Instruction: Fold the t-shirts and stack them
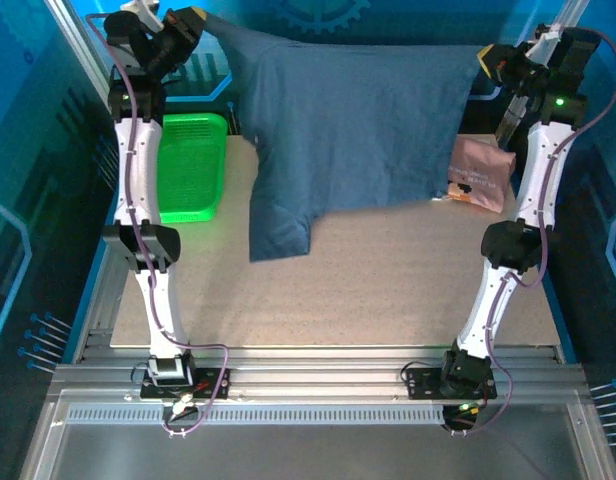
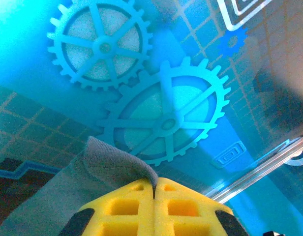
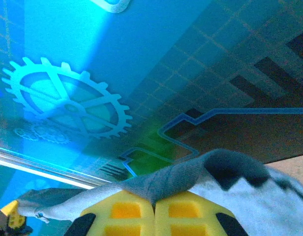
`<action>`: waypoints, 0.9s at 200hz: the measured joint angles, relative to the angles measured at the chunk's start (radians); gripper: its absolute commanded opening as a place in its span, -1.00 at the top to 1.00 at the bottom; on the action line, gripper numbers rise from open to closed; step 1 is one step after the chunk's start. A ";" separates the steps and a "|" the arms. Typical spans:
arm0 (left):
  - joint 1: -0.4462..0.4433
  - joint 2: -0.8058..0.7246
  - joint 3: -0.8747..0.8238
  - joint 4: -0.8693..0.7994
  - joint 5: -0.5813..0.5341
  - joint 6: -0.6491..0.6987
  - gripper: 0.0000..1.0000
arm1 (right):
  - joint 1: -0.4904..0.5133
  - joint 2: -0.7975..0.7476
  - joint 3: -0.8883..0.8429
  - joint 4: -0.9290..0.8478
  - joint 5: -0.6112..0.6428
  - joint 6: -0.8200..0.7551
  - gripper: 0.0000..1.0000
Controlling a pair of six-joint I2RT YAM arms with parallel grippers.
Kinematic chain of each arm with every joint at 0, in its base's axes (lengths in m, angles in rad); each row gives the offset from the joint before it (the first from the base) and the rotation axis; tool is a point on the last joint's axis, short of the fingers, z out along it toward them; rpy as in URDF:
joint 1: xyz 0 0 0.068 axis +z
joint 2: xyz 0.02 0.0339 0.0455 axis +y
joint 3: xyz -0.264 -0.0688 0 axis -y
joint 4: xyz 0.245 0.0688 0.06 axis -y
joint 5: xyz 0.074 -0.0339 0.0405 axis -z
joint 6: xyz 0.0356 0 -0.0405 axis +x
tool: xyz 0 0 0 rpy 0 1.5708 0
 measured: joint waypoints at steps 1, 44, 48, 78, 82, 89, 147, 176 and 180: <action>0.002 0.000 0.001 0.001 0.002 0.000 1.00 | 0.000 0.000 0.000 0.002 0.000 0.002 1.00; 0.097 -0.031 0.000 0.100 0.134 -0.005 1.00 | -0.003 -0.064 -0.051 0.053 -0.050 -0.004 1.00; 0.103 -0.044 -0.016 0.108 0.155 -0.002 1.00 | -0.003 -0.084 -0.070 0.044 -0.055 -0.019 1.00; 0.121 -0.256 -0.370 0.200 0.270 0.024 1.00 | -0.012 -0.279 -0.344 -0.018 -0.049 -0.172 1.00; 0.118 -0.304 -0.458 0.211 0.279 0.034 1.00 | -0.016 -0.314 -0.404 -0.023 -0.047 -0.193 1.00; 0.112 -0.381 -0.595 0.217 0.287 0.054 1.00 | -0.021 -0.378 -0.522 -0.024 -0.036 -0.228 1.00; -0.079 -0.893 -1.753 0.139 0.174 0.229 0.65 | -0.087 -0.778 -1.540 -0.030 0.152 -0.411 0.87; -0.097 -1.095 -2.136 -0.049 0.001 0.227 -0.49 | -0.171 -0.863 -1.835 -0.088 0.257 -0.453 -0.02; -0.096 -1.131 -2.170 -0.082 -0.028 0.222 -0.54 | -0.192 -0.872 -1.862 -0.094 0.263 -0.463 -0.09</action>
